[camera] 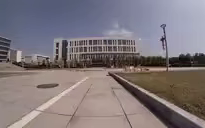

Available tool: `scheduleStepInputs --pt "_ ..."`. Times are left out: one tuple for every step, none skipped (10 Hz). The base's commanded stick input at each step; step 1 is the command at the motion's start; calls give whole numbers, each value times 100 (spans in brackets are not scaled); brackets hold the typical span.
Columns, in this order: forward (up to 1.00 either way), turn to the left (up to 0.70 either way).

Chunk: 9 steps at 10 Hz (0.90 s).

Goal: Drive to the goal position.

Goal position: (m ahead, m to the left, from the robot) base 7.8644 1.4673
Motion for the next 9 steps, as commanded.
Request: scheduleStepInputs --pt "4 0" --pt "5 0" --pt "4 0" --pt "4 0" --pt "4 0" --pt "5 0" --pt "4 0" --pt "4 0" --pt "4 0"
